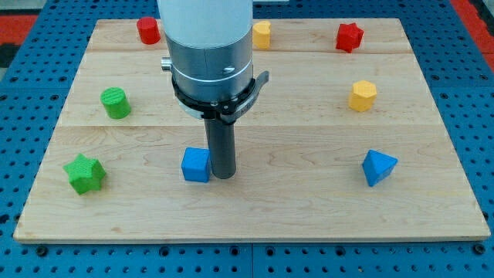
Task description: Push the red star to the top right of the blue cube
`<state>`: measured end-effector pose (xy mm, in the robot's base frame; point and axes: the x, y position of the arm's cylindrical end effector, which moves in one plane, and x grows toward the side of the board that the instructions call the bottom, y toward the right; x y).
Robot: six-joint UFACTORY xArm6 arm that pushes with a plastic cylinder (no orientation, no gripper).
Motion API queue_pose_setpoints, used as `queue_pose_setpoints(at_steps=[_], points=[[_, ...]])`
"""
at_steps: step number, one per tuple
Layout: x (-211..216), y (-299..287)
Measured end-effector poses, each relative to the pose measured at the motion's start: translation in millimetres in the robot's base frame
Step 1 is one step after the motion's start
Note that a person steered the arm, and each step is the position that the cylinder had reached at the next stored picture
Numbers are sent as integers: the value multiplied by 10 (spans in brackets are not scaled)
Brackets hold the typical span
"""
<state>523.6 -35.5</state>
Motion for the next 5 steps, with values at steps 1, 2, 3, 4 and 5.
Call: queue_pose_setpoints(at_steps=[1,2,3,4,5], points=[[0,0],[0,45],[-3,43],[-31,25],[-36,48]])
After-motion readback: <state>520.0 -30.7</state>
